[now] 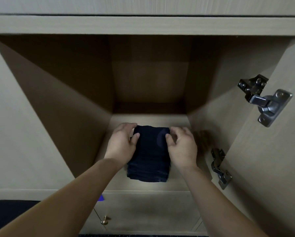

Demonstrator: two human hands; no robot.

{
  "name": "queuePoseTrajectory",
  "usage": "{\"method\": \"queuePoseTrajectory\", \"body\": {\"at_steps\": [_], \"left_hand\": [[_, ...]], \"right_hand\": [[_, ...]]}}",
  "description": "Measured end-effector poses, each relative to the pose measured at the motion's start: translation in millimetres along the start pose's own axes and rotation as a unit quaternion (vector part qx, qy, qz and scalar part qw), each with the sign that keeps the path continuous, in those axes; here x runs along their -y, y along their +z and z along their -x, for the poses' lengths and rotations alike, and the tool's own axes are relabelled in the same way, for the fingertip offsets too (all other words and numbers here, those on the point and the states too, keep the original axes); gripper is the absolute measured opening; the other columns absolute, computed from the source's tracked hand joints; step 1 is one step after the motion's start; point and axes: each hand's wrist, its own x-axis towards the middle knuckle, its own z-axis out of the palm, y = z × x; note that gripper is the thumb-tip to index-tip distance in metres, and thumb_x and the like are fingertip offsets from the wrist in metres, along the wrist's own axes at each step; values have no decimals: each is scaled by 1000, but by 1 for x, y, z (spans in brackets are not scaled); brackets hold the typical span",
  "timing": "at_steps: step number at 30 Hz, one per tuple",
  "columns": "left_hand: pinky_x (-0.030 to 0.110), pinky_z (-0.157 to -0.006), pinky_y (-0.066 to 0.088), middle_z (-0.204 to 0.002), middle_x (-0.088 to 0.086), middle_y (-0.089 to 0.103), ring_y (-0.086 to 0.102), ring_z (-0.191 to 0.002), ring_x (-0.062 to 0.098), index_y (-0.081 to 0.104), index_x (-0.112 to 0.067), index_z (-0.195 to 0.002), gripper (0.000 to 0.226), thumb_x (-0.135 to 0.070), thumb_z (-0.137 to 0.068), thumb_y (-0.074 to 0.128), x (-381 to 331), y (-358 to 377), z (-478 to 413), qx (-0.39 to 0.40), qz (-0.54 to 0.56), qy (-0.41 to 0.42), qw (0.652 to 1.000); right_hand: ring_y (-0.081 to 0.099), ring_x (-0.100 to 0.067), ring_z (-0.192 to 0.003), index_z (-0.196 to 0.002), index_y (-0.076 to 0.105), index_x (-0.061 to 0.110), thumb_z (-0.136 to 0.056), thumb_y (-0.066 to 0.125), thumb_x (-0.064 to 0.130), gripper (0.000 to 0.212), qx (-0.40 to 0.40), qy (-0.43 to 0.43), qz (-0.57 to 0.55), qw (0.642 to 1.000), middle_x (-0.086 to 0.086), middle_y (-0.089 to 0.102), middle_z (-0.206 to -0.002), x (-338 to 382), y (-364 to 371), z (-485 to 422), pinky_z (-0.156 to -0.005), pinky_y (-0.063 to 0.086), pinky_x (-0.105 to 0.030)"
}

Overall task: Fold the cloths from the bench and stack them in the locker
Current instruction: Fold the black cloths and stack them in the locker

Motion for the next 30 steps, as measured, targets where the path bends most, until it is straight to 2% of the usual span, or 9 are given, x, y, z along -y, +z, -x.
{"method": "queuePoseTrajectory", "body": {"at_steps": [2, 3, 6, 8, 12, 17, 20, 23, 30], "left_hand": [[25, -116, 23, -149, 4, 44, 36, -139, 17, 43, -13, -145, 44, -22, -102, 46, -3, 1, -3, 40, -100, 81, 991], [26, -120, 16, -156, 4, 35, 27, -145, 16, 35, -12, -150, 48, -25, -104, 40, -4, 3, -5, 78, -137, 98, 983], [28, -122, 0, -164, 4, 3, 0, -151, 12, 6, -11, -156, 57, -36, -107, 22, 2, 13, -4, 201, -219, 85, 951], [28, -122, -5, -164, 2, -8, -10, -149, 10, -3, -13, -156, 59, -40, -106, 16, 11, 17, 0, 245, -218, 67, 942], [22, -118, -9, -162, -2, -13, -16, -145, 3, -7, -16, -155, 61, -43, -105, 17, 26, 20, 4, 252, -162, 69, 952], [21, -118, -8, -163, 0, -10, -12, -147, 6, -4, -15, -155, 62, -43, -105, 19, 30, 18, 3, 245, -164, 77, 952], [21, -120, 1, -164, 2, 6, 2, -150, 10, 7, -16, -157, 61, -41, -105, 27, 23, 2, 8, 202, -133, 80, 967], [25, -120, 15, -160, 2, 26, 21, -147, 14, 21, -18, -155, 57, -39, -104, 35, 14, -26, 21, 144, -140, 90, 976], [33, -116, 27, -154, 2, 37, 33, -140, 21, 31, -21, -152, 54, -42, -102, 38, -10, -94, 82, 118, -211, 49, 969]], "right_hand": [[43, -21, -127, -137, 52, 13, -98, 50, 29, 42, 64, -85, 73, 992, -5, 48, -137, 6, 0, 1, -107, 37, -32], [33, -21, -137, -144, 42, 13, -100, 45, 31, 48, 114, -108, 101, 982, -5, 39, -148, 8, 2, 1, -115, 27, -32], [0, -16, -149, -154, 12, 12, -104, 23, 43, 60, 249, -92, 155, 952, -5, 5, -163, 5, 10, 6, -121, -1, -30], [-10, -13, -149, -155, 1, 12, -104, 15, 47, 63, 283, -64, 162, 943, -4, -8, -162, -3, 16, 11, -120, -6, -29], [-18, -10, -147, -154, -7, 15, -102, 10, 50, 65, 278, -55, 146, 948, -1, -17, -161, -12, 27, 18, -119, -10, -27], [-12, -11, -148, -155, 0, 15, -101, 11, 51, 66, 281, -54, 142, 948, -1, -9, -162, -10, 29, 16, -119, -7, -27], [14, -17, -148, -152, 28, 17, -103, 24, 45, 56, 201, -61, 127, 969, -3, 21, -160, -2, 16, 14, -119, 9, -29], [42, -19, -131, -139, 49, 19, -99, 44, 35, 43, 107, -83, 125, 983, -1, 53, -141, 14, -4, 16, -110, 32, -32], [48, -17, -128, -140, 47, 23, -96, 52, 39, 47, 111, -95, 124, 981, 2, 52, -141, 64, -48, 57, -107, 37, -32]]}}
